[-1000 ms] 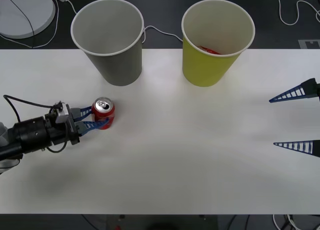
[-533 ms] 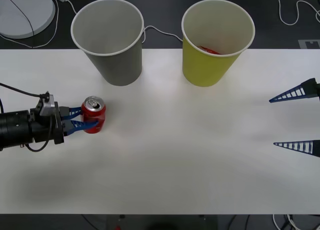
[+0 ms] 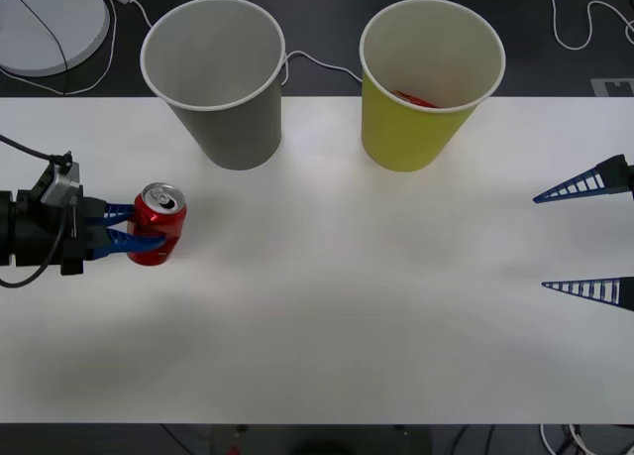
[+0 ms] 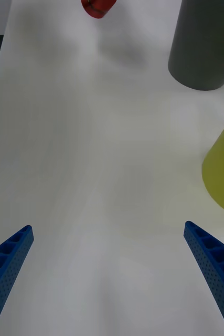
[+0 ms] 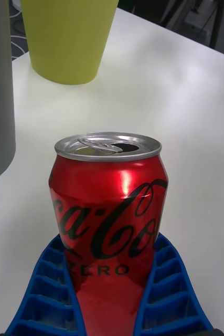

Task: Put the can into the green bin and the plastic bottle into the gray bin

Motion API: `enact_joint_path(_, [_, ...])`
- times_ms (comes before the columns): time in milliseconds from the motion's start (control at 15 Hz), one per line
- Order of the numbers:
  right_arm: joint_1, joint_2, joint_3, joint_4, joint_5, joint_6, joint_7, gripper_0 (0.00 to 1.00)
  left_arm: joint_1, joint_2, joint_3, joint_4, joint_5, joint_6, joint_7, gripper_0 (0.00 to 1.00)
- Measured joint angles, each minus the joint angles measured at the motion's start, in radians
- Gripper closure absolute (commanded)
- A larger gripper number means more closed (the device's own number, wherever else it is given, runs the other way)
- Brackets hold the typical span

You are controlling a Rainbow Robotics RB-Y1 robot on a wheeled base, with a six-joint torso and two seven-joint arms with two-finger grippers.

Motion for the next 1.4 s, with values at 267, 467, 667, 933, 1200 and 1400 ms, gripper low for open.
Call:
enact_joint_path(267, [0.0, 0.0, 0.0, 0.0, 0.0, 0.0, 0.0, 0.0, 0.082, 0.05, 0.164, -0.201, -0.196, 0.007, 0.214, 1.0])
enact_joint_path(467, [0.0, 0.0, 0.0, 0.0, 0.0, 0.0, 0.0, 0.0, 0.171, 0.077, 0.298, -0.364, -0.32, 0.001, 0.392, 1.0])
enact_joint_path(667, [0.0, 0.0, 0.0, 0.0, 0.0, 0.0, 0.0, 0.0, 0.211, 0.093, 0.426, -0.509, -0.451, -0.072, 0.611, 1.0])
enact_joint_path(933, [0.0, 0.0, 0.0, 0.0, 0.0, 0.0, 0.0, 0.0, 0.172, 0.1, 0.502, -0.647, -0.568, -0.169, 0.852, 1.0])
enact_joint_path(1200, [0.0, 0.0, 0.0, 0.0, 0.0, 0.0, 0.0, 0.0, -0.004, 0.14, 0.474, -0.706, -0.588, -0.279, 1.043, 1.0])
enact_joint_path(1400, [0.0, 0.0, 0.0, 0.0, 0.0, 0.0, 0.0, 0.0, -0.228, 0.178, 0.311, -0.713, -0.575, -0.298, 1.174, 1.0])
